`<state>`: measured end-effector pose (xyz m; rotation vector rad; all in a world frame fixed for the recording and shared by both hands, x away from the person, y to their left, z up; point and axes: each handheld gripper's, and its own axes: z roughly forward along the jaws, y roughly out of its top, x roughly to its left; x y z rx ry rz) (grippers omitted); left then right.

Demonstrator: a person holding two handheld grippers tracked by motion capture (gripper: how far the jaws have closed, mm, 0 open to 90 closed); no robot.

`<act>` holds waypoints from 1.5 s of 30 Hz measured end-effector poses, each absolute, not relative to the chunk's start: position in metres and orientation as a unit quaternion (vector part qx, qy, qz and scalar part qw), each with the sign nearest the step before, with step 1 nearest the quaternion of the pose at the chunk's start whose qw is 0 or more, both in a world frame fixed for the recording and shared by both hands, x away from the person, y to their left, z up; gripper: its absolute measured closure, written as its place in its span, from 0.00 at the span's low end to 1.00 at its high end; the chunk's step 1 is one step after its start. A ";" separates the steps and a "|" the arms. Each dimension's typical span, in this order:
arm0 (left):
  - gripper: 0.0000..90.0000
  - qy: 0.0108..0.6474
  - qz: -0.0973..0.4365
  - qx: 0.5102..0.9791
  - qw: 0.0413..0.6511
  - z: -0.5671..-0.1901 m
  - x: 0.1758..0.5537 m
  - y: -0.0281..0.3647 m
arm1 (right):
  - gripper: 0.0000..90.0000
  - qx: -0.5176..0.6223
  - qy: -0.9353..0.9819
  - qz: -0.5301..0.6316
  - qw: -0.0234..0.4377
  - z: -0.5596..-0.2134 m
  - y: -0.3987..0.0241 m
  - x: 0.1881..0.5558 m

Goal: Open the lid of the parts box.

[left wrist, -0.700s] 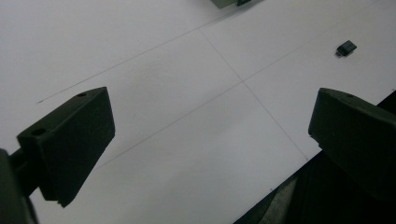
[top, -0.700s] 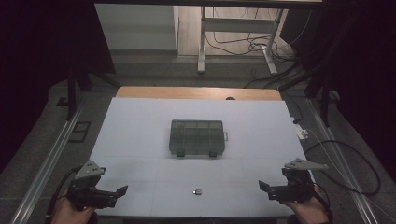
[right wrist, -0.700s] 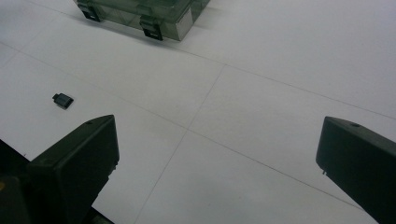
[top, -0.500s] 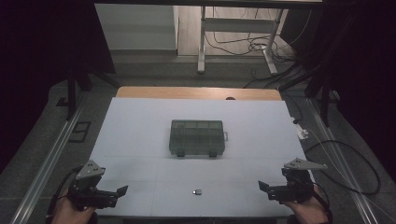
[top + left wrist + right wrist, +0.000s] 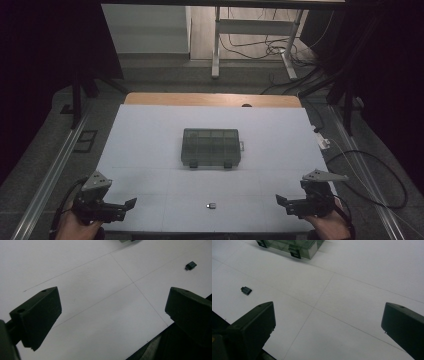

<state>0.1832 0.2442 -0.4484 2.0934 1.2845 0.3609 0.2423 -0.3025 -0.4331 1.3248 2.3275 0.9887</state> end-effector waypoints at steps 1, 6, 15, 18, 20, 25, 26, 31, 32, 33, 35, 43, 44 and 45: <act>0.01 0.490 0.137 0.798 0.323 -0.448 0.183 0.244 | 0.00 0.458 0.808 0.342 0.143 -0.433 -0.302 0.242; 0.01 0.485 0.130 0.803 0.320 -0.448 0.185 0.243 | 0.00 0.454 0.811 0.341 0.138 -0.433 -0.301 0.243; 0.00 0.480 0.132 0.801 0.333 -0.447 0.192 0.243 | 0.00 0.433 0.820 0.352 0.128 -0.433 -0.296 0.249; 0.00 0.472 0.131 0.804 0.338 -0.449 0.195 0.241 | 0.00 0.429 0.820 0.358 0.126 -0.433 -0.295 0.251; 0.00 0.470 0.130 0.804 0.342 -0.450 0.198 0.240 | 0.00 0.427 0.819 0.362 0.123 -0.433 -0.293 0.254; 0.00 0.462 0.126 0.802 0.356 -0.451 0.204 0.240 | 0.00 0.420 0.820 0.370 0.118 -0.433 -0.290 0.257; 0.00 0.461 0.126 0.803 0.357 -0.452 0.205 0.239 | 0.00 0.417 0.821 0.371 0.118 -0.433 -0.289 0.257; 0.00 0.443 0.130 0.809 0.364 -0.453 0.209 0.237 | 0.00 0.408 0.824 0.375 0.115 -0.433 -0.286 0.261; 0.00 0.439 0.128 0.811 0.365 -0.453 0.210 0.236 | 0.00 0.406 0.825 0.376 0.114 -0.433 -0.285 0.261; 0.00 0.437 0.128 0.812 0.366 -0.453 0.211 0.235 | 0.00 0.403 0.826 0.376 0.115 -0.433 -0.284 0.262; 0.00 0.433 0.126 0.814 0.366 -0.454 0.213 0.233 | 0.00 0.400 0.827 0.377 0.114 -0.434 -0.282 0.264; 0.00 0.422 0.131 0.819 0.367 -0.454 0.225 0.225 | 0.00 0.388 0.829 0.388 0.110 -0.434 -0.271 0.275; 0.00 0.421 0.131 0.818 0.369 -0.454 0.227 0.224 | 0.00 0.387 0.829 0.389 0.108 -0.433 -0.269 0.277; 0.00 0.421 0.129 0.818 0.370 -0.454 0.228 0.224 | 0.00 0.386 0.829 0.390 0.108 -0.433 -0.268 0.278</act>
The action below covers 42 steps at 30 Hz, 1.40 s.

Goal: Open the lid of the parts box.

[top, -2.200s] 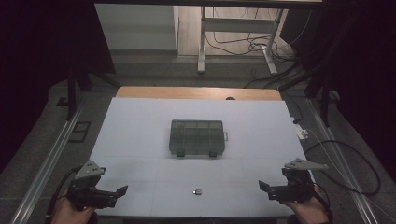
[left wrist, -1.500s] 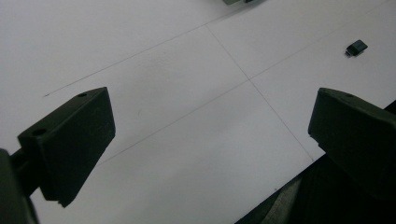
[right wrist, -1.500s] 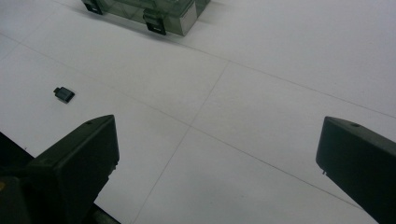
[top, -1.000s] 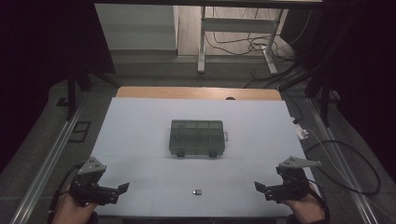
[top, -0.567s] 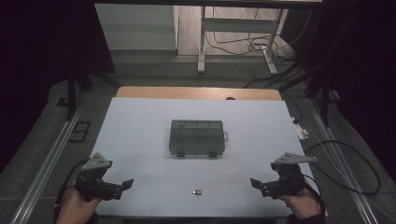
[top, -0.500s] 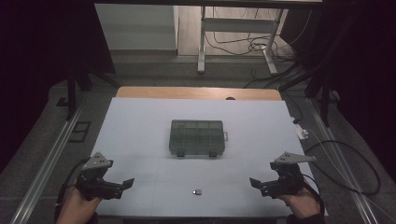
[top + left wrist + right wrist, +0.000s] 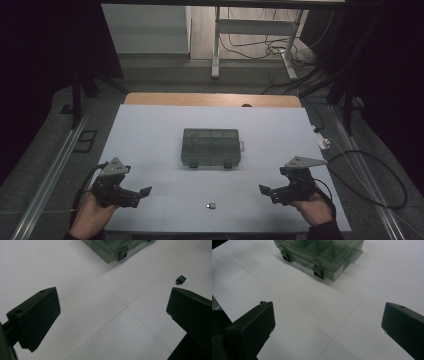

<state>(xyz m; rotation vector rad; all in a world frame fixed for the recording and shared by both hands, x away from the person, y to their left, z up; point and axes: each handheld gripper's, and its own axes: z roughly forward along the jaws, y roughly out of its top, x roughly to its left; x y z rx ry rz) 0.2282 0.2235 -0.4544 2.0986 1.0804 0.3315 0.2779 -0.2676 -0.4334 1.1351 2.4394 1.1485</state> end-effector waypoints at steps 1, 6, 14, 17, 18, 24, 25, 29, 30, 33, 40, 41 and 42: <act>0.00 0.420 0.128 0.818 0.371 -0.454 0.230 0.223 | 0.00 0.385 0.829 0.391 0.107 -0.433 -0.266 0.279; 0.00 0.419 0.123 0.818 0.375 -0.455 0.236 0.219 | 0.00 0.386 0.830 0.388 0.109 -0.434 -0.260 0.284; 0.00 0.417 0.115 0.816 0.384 -0.455 0.251 0.211 | 0.00 0.389 0.831 0.385 0.104 -0.436 -0.253 0.293; 0.00 0.415 0.112 0.817 0.383 -0.455 0.258 0.208 | 0.00 0.387 0.833 0.383 0.101 -0.438 -0.249 0.297; 0.00 0.414 0.111 0.818 0.382 -0.456 0.259 0.207 | 0.00 0.386 0.833 0.383 0.100 -0.438 -0.248 0.298; 0.00 0.407 0.103 0.818 0.392 -0.456 0.272 0.203 | 0.00 0.383 0.835 0.384 0.098 -0.439 -0.243 0.304; 0.00 0.406 0.102 0.819 0.392 -0.456 0.274 0.203 | 0.00 0.383 0.835 0.383 0.099 -0.440 -0.242 0.306; 0.00 0.402 0.097 0.824 0.388 -0.457 0.281 0.198 | 0.00 0.378 0.838 0.380 0.103 -0.440 -0.237 0.310; 0.00 0.401 0.096 0.824 0.388 -0.457 0.282 0.196 | 0.00 0.377 0.838 0.380 0.104 -0.441 -0.236 0.311; 0.00 0.401 0.094 0.824 0.388 -0.458 0.286 0.194 | 0.00 0.373 0.839 0.383 0.102 -0.441 -0.233 0.315; 0.00 0.406 0.090 0.820 0.392 -0.460 0.295 0.190 | 0.00 0.369 0.840 0.383 0.105 -0.441 -0.226 0.325; 0.00 0.407 0.089 0.819 0.393 -0.460 0.296 0.189 | 0.00 0.368 0.841 0.383 0.106 -0.441 -0.225 0.326; 0.00 0.408 0.087 0.819 0.394 -0.460 0.298 0.189 | 0.00 0.367 0.841 0.382 0.106 -0.442 -0.224 0.327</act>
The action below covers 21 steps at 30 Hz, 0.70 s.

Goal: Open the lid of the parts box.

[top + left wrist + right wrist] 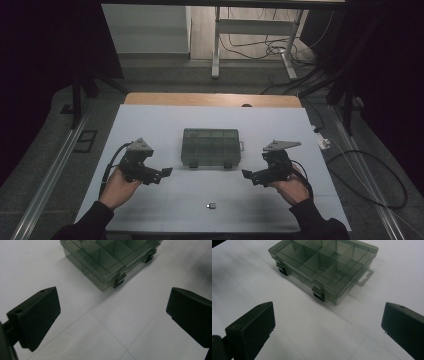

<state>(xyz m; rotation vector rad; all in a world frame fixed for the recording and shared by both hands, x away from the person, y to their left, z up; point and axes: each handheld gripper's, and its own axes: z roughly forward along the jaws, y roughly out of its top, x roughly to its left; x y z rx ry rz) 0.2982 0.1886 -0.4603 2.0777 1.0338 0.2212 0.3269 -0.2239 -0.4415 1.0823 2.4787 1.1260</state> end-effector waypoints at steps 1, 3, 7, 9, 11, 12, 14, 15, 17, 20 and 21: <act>0.00 0.408 0.087 0.819 0.394 -0.460 0.298 0.189 | 0.00 0.367 0.841 0.382 0.106 -0.442 -0.224 0.327; 0.00 0.409 0.086 0.818 0.395 -0.461 0.302 0.188 | 0.00 0.368 0.842 0.381 0.105 -0.443 -0.222 0.330; 0.00 0.411 0.082 0.815 0.400 -0.462 0.308 0.185 | 0.00 0.370 0.842 0.381 0.098 -0.445 -0.218 0.336; 0.00 0.412 0.081 0.815 0.400 -0.463 0.312 0.183 | 0.00 0.367 0.843 0.379 0.102 -0.446 -0.217 0.338; 0.01 0.412 0.077 0.816 0.398 -0.463 0.316 0.180 | 0.00 0.366 0.844 0.378 0.103 -0.447 -0.215 0.339; 0.01 0.412 0.077 0.816 0.398 -0.463 0.316 0.180 | 0.00 0.366 0.844 0.378 0.103 -0.447 -0.215 0.339; 0.01 0.412 0.072 0.816 0.400 -0.463 0.319 0.177 | 0.00 0.365 0.848 0.372 0.101 -0.448 -0.214 0.343; 0.01 0.409 0.075 0.818 0.398 -0.463 0.321 0.175 | 0.00 0.366 0.848 0.370 0.099 -0.448 -0.213 0.344; 0.01 0.406 0.076 0.820 0.397 -0.464 0.323 0.173 | 0.00 0.367 0.850 0.365 0.093 -0.449 -0.212 0.346; 0.01 0.405 0.079 0.821 0.395 -0.465 0.327 0.169 | 0.00 0.367 0.852 0.361 0.093 -0.450 -0.210 0.349; 0.01 0.405 0.079 0.821 0.394 -0.465 0.328 0.168 | 0.00 0.366 0.852 0.362 0.094 -0.451 -0.210 0.350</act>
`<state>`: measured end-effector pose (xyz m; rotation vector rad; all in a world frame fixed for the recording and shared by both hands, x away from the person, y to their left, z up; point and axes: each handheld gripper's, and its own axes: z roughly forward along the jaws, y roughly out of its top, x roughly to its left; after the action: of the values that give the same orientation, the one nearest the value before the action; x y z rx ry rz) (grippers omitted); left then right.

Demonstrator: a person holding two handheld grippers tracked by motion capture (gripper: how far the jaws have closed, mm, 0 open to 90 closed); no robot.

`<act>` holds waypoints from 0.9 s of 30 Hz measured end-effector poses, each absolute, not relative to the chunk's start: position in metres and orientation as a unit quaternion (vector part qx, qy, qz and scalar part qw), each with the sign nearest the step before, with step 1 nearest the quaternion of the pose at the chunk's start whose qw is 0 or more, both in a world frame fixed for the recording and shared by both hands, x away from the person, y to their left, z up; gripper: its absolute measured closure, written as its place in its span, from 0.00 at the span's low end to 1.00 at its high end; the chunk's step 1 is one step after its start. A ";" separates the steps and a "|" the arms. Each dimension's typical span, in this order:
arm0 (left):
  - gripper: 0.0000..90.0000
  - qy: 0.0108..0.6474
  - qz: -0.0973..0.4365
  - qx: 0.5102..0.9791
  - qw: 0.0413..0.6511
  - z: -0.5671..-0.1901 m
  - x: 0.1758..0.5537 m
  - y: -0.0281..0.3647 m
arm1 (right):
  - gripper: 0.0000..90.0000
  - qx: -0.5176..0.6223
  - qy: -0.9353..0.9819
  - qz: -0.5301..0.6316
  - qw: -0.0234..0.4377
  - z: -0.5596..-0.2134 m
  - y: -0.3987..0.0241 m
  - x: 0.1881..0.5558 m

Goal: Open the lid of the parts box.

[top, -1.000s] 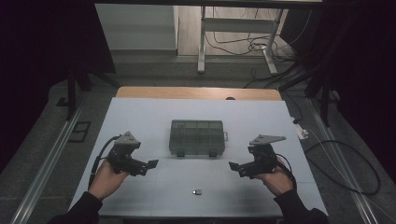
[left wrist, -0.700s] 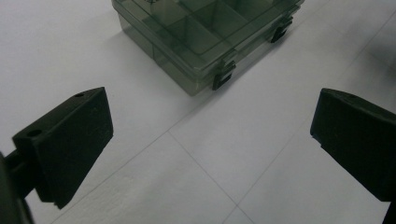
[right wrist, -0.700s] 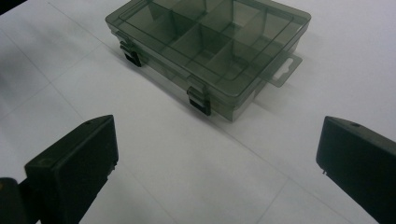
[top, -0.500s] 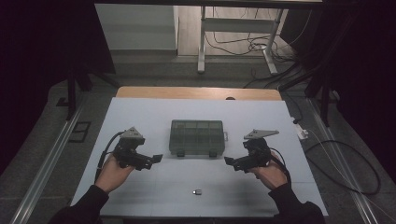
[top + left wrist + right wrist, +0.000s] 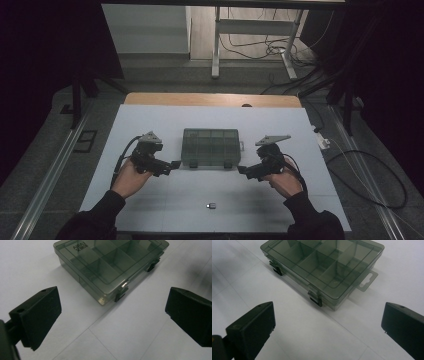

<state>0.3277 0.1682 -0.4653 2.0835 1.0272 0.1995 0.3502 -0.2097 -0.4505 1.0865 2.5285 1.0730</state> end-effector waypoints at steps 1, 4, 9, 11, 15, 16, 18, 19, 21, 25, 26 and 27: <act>0.01 0.405 0.078 0.822 0.394 -0.466 0.329 0.167 | 0.00 0.368 0.852 0.361 0.096 -0.451 -0.209 0.351; 0.02 0.404 0.076 0.822 0.395 -0.467 0.334 0.164 | 0.00 0.372 0.851 0.359 0.093 -0.452 -0.206 0.356; 0.02 0.401 0.072 0.823 0.395 -0.470 0.339 0.161 | 0.00 0.369 0.854 0.355 0.093 -0.454 -0.202 0.360; 0.03 0.400 0.071 0.824 0.395 -0.471 0.341 0.159 | 0.00 0.363 0.856 0.355 0.096 -0.456 -0.201 0.362; 0.01 0.394 0.067 0.828 0.395 -0.473 0.345 0.156 | 0.00 0.364 0.860 0.343 0.095 -0.458 -0.197 0.366; 0.01 0.394 0.069 0.828 0.394 -0.474 0.346 0.155 | 0.00 0.368 0.860 0.340 0.093 -0.458 -0.196 0.366; 0.00 0.395 0.070 0.828 0.393 -0.476 0.349 0.154 | 0.00 0.371 0.860 0.338 0.090 -0.459 -0.194 0.368; 0.00 0.395 0.071 0.827 0.393 -0.476 0.349 0.153 | 0.00 0.374 0.859 0.338 0.087 -0.459 -0.193 0.369; 0.00 0.395 0.076 0.828 0.391 -0.477 0.352 0.153 | 0.00 0.374 0.861 0.336 0.082 -0.460 -0.191 0.370; 0.00 0.396 0.073 0.830 0.386 -0.480 0.357 0.153 | 0.00 0.372 0.872 0.309 0.076 -0.463 -0.184 0.374; 0.00 0.396 0.072 0.831 0.385 -0.481 0.358 0.153 | 0.00 0.369 0.875 0.305 0.076 -0.464 -0.182 0.374; 0.00 0.397 0.069 0.830 0.386 -0.482 0.359 0.152 | 0.00 0.368 0.877 0.300 0.077 -0.465 -0.181 0.374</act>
<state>0.3587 0.1518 -0.4817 2.1133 1.0111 0.1750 0.3741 -0.1806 -0.4645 1.1026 2.6265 0.8996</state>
